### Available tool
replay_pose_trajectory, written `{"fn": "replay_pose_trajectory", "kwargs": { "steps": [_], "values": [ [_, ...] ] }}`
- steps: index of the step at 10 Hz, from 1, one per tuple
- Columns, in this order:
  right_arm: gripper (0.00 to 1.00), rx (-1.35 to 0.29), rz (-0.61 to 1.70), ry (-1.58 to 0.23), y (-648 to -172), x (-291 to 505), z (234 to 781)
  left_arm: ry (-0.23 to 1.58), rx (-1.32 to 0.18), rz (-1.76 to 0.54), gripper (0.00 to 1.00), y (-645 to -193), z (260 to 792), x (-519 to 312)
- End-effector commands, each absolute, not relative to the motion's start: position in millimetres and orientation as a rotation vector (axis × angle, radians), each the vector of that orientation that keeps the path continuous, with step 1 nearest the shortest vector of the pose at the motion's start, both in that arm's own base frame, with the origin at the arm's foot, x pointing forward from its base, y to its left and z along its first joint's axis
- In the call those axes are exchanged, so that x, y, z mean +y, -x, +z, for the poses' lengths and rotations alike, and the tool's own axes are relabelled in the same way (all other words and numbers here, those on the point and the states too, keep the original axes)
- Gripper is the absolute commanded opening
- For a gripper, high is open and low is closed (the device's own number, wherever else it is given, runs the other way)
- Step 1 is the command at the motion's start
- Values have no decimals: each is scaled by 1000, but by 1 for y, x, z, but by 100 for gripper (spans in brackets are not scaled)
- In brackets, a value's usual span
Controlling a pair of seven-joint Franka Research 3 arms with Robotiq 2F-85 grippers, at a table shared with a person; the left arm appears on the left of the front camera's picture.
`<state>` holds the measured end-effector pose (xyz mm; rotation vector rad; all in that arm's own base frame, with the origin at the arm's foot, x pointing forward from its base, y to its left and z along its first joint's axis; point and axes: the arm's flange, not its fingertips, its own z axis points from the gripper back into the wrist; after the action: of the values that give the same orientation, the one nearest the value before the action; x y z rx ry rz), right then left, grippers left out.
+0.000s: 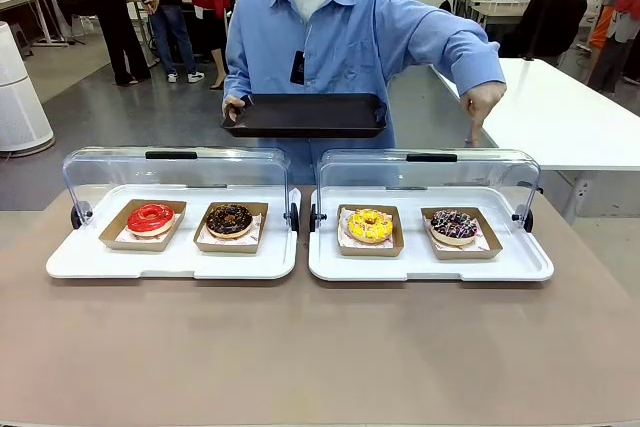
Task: Provide the desired donut to the person.
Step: Pick up and lift the Paper togo box containing the Donut pointed at by the person.
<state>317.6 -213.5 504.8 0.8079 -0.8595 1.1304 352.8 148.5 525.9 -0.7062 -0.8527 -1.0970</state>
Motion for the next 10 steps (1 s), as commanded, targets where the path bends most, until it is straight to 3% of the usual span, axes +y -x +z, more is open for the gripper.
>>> {"fn": "replay_pose_trajectory", "kwargs": {
  "steps": [1, 7, 10],
  "values": [
    [100, -893, 1133, -820, -320, -215, 505, 716, -869, -1093, 100, -353, 528, 149],
    [100, -860, 1129, -806, -317, -214, 505, 716, -869, -1093, 100, -353, 528, 149],
    [100, -721, 1281, -630, -311, -149, 548, 716, -869, -1093, 100, -353, 528, 149]
  ]
}}
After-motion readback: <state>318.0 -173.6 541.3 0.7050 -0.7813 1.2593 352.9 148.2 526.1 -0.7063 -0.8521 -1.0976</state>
